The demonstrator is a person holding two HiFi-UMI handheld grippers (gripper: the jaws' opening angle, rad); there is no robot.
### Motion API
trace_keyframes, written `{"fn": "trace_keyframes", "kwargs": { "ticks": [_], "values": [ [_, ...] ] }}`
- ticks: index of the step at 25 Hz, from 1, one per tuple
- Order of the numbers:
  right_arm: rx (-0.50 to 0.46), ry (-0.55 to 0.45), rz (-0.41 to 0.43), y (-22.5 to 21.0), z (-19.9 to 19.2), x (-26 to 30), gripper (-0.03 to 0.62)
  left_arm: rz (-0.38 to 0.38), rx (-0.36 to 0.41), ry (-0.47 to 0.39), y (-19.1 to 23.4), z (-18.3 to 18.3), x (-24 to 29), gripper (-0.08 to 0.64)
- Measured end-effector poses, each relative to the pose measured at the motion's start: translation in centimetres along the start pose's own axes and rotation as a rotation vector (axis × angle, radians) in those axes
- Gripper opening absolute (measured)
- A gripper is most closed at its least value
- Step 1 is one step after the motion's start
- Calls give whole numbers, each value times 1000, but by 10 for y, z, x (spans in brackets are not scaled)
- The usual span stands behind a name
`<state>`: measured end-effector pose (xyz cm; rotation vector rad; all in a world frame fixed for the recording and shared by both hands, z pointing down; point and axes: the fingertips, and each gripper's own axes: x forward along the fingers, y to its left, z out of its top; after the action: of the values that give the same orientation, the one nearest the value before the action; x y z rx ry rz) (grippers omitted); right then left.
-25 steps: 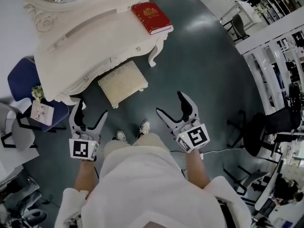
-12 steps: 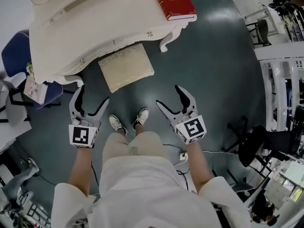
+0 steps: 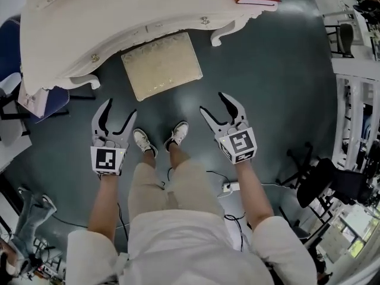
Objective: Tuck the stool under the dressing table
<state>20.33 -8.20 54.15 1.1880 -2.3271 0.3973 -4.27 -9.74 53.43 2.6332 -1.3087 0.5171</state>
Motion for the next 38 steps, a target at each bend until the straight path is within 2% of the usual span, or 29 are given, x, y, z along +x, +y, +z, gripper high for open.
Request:
{"fn": "trace_keyframes", "kwargs": {
  "ticks": [4,11,16,20,26,31,34,38],
  "values": [
    [18,54,-11,-15,-46,49,236,-13,-7,34,7,-52,26,324],
    [-54,186,-28,-32,-140,110,238,-26,-17,141,-1,-154,65,313],
    [-98,245,-17,-40,-188,146,241,-27,-32,193,-4,-212,93,298],
    [-110,278,-26,-52,-219,168,235,-38,-21,220,-10,-239,112,288],
    [-126,316,-25,-65,-240,191,244,-24,-38,279,-9,-280,126,291],
    [-91,348,-41,-83,-255,211,260,15,-114,322,-7,-302,133,299],
    [-142,377,-29,-85,-259,217,281,26,-121,346,-13,-307,139,296],
    [-221,404,-21,-86,-261,226,276,36,-104,388,-17,-318,141,295]
  ]
}}
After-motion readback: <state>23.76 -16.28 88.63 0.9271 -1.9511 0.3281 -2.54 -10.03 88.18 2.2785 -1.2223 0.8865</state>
